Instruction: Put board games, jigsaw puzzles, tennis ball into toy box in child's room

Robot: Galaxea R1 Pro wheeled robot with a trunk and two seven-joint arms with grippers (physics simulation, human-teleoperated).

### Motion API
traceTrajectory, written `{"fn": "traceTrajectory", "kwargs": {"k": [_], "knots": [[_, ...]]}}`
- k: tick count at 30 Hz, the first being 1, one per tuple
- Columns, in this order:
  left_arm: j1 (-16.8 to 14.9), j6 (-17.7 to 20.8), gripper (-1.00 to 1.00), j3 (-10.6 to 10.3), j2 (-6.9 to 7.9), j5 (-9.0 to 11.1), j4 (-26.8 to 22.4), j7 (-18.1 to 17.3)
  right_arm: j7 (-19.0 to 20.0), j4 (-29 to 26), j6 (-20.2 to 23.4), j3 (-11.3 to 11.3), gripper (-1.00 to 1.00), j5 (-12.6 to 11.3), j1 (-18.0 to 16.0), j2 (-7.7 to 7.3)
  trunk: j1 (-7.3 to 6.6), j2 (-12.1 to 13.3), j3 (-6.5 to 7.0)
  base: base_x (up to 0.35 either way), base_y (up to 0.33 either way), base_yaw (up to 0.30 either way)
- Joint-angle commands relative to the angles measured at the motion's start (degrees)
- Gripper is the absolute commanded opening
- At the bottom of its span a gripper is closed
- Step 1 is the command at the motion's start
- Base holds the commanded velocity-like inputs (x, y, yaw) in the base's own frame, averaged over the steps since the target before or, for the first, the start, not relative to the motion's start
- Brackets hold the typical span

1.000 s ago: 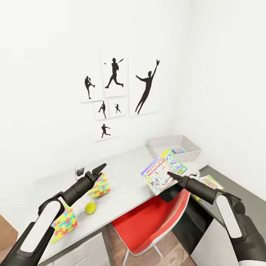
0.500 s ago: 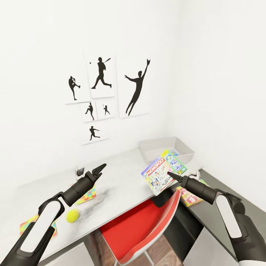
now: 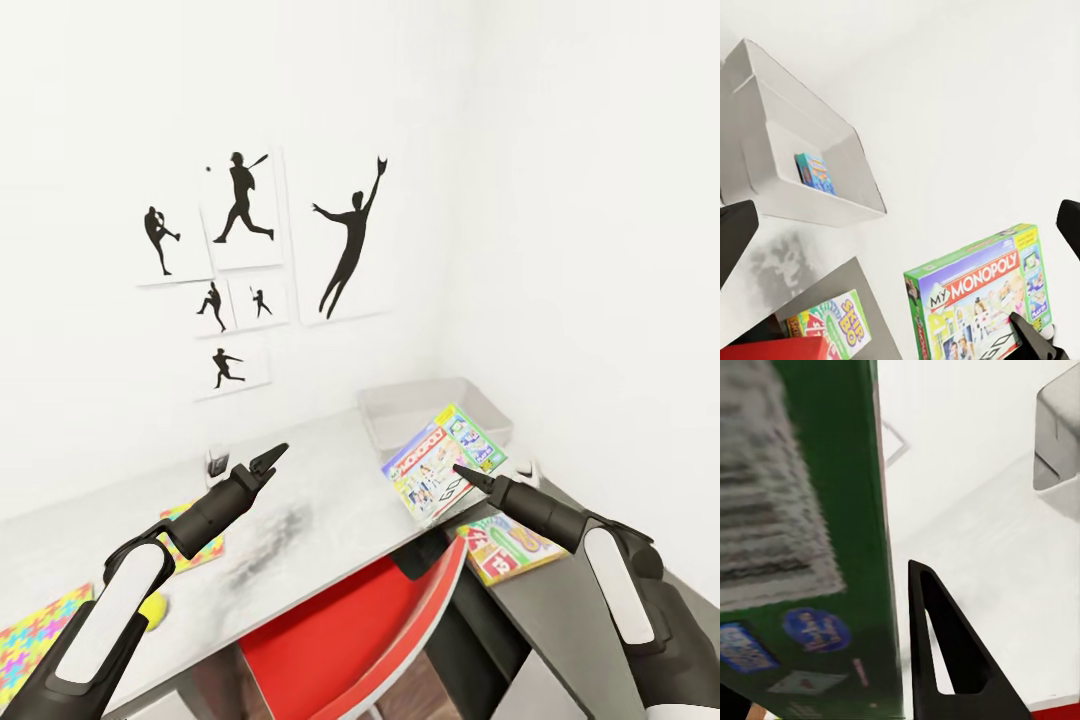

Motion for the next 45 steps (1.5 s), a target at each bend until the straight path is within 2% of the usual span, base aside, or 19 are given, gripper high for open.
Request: {"fn": "traceTrajectory", "kwargs": {"k": [1,25,37,45], "knots": [[-0.06,0.18,1.00,-0.03,0.03,0.29,0.00,-0.01,0.10,-0.01,0.34,-0.07,-1.00,-0.18,-0.05,0.00,0.04,-0.13,-0.13,0.068,-0.088,0.166],[-0.06,0.18,1.00,-0.03,0.03,0.17,0.00,-0.02,0.05,-0.01,0.29,-0.06,-1.00,-0.18,-0.05,0.00,0.04,-0.13,-0.13,0.017,-0.022,0.246],[-0.06,0.19,1.00,-0.03,0.03,0.16,0.00,0.04,0.05,-0.01,0.24,-0.06,-1.00,-0.18,-0.05,0.02,0.04,-0.13,-0.13,0.005,-0.001,0.067],[-0.06,0.19,1.00,-0.03,0.00,0.16,0.00,0.07,0.05,-0.01,0.22,-0.06,-1.00,-0.18,-0.03,0.01,0.04,-0.13,-0.13,0.196,0.000,0.010]]}}
